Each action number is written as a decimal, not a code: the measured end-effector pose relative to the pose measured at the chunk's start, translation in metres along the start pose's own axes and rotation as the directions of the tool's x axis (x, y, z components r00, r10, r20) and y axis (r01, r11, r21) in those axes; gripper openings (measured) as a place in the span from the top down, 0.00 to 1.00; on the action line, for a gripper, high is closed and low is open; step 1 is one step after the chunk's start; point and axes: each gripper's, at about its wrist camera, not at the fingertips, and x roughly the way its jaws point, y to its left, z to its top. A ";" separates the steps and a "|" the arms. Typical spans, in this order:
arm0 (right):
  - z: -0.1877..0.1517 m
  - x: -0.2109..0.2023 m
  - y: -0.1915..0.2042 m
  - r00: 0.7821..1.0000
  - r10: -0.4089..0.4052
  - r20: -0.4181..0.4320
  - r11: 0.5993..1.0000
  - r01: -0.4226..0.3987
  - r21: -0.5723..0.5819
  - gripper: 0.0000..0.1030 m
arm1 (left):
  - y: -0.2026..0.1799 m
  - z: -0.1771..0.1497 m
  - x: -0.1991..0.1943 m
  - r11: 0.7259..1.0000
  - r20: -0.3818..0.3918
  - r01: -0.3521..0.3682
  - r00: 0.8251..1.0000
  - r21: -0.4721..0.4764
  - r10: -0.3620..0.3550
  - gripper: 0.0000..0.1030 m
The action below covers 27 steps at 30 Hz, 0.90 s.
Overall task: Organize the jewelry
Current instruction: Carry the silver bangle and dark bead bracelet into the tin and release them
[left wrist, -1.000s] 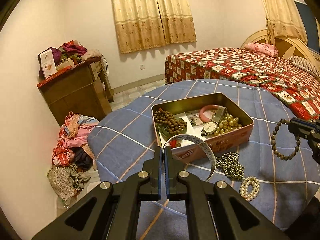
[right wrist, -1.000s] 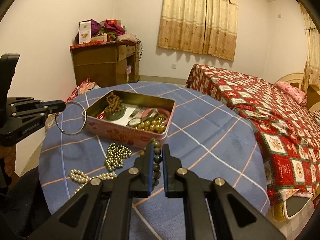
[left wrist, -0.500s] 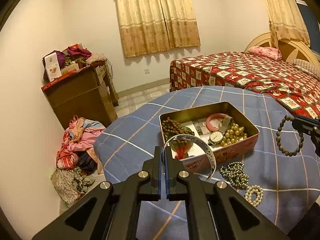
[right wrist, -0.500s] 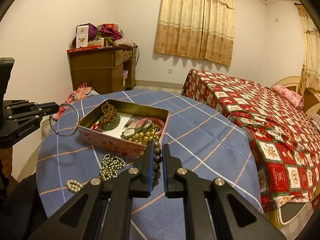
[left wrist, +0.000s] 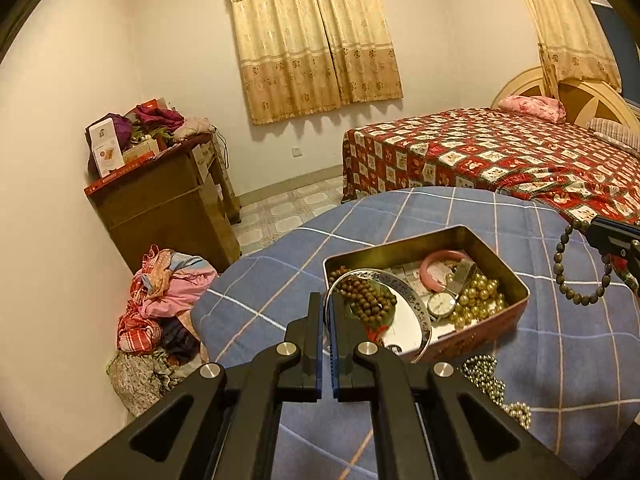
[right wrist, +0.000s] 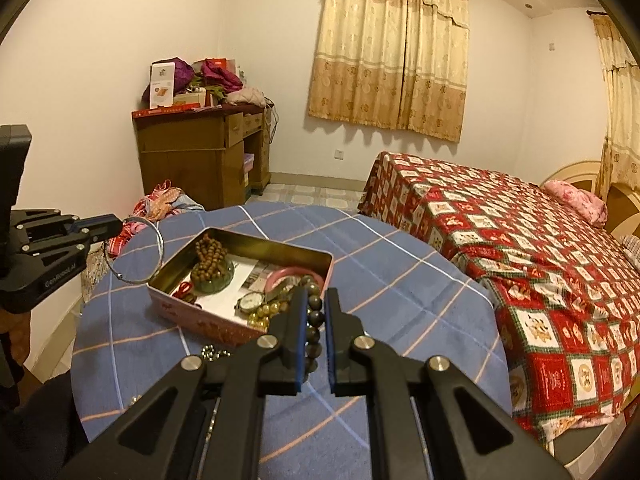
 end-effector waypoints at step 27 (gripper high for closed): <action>0.031 0.024 0.009 1.000 0.003 0.017 0.999 -0.002 -0.040 0.90 | 0.007 0.022 0.032 0.999 -0.002 -0.032 0.999 0.007 0.032 0.99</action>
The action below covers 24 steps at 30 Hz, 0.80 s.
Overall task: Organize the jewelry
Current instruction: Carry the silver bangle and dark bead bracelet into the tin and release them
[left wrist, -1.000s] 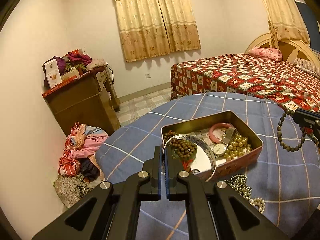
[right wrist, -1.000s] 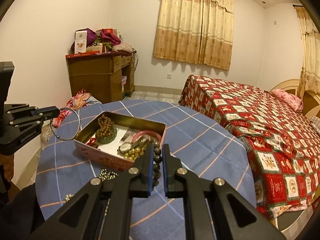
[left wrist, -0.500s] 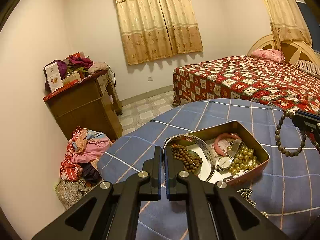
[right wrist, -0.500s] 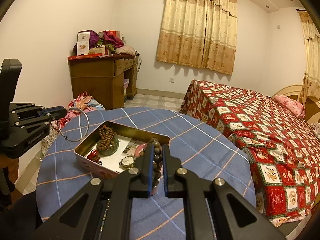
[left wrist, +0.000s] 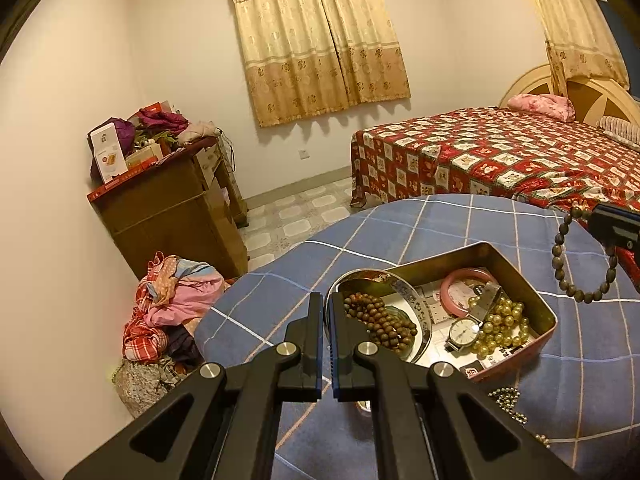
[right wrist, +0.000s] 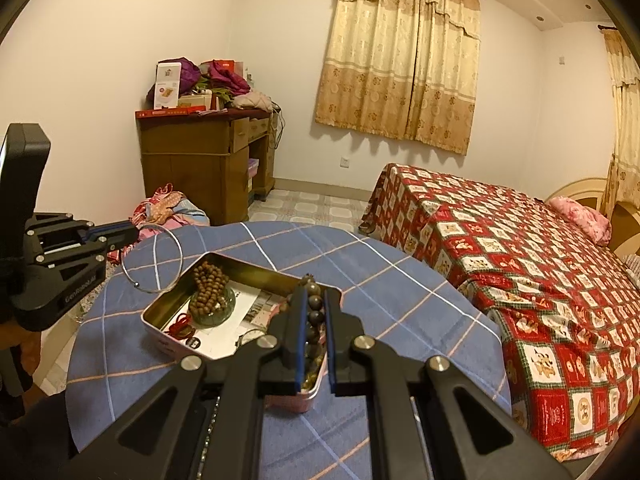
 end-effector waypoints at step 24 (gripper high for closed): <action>0.017 0.052 0.013 0.999 0.004 -0.035 1.000 -0.004 -0.006 0.90 | -0.013 0.006 0.046 0.999 -0.054 0.008 0.999 0.045 -0.006 0.99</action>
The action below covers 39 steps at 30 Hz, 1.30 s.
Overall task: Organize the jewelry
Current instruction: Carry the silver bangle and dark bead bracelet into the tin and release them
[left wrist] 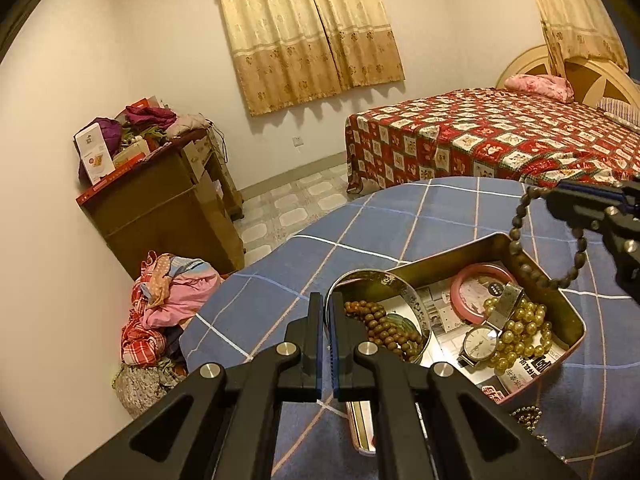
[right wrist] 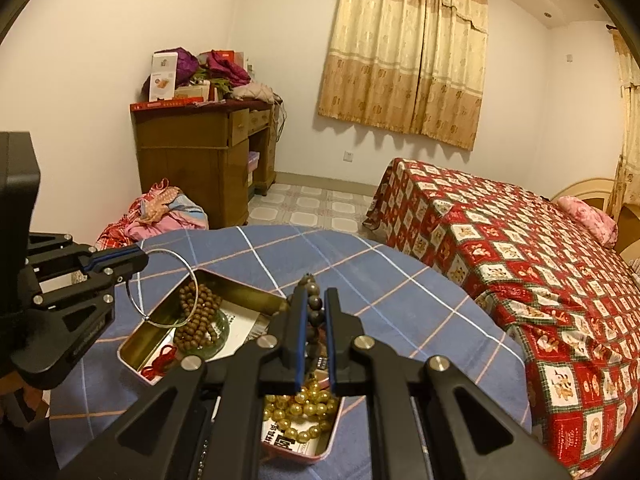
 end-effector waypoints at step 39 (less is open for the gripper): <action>-0.021 0.038 0.002 0.995 0.013 -0.100 1.000 -0.011 0.022 0.90 | -0.009 -0.016 0.031 1.000 -0.066 0.001 0.998 0.028 0.001 0.98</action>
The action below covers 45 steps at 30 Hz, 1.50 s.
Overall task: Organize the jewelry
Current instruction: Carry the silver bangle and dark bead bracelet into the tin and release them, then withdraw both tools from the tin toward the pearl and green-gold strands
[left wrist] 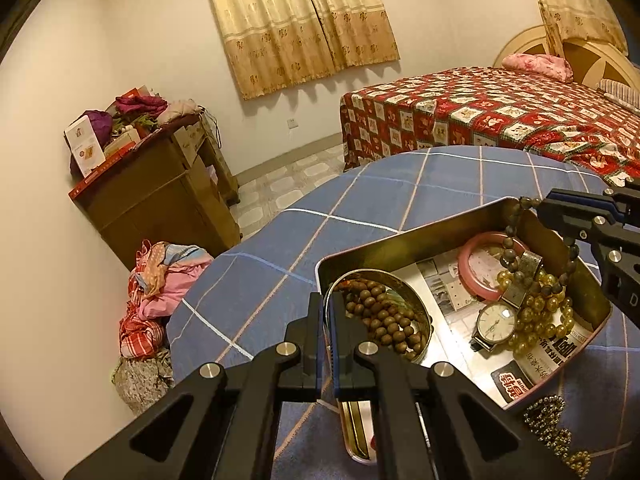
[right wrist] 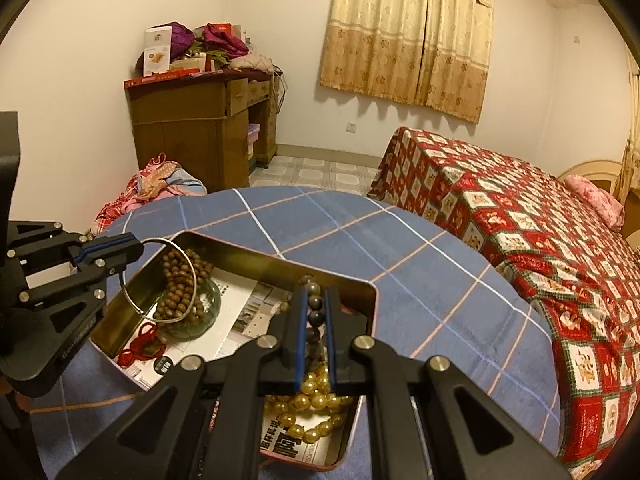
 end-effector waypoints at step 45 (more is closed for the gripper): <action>-0.096 -0.075 -0.014 0.996 -0.035 -0.088 0.997 0.041 0.070 0.29 | -0.033 -0.074 -0.095 0.997 -0.035 0.056 0.998 -0.048 -0.057 0.20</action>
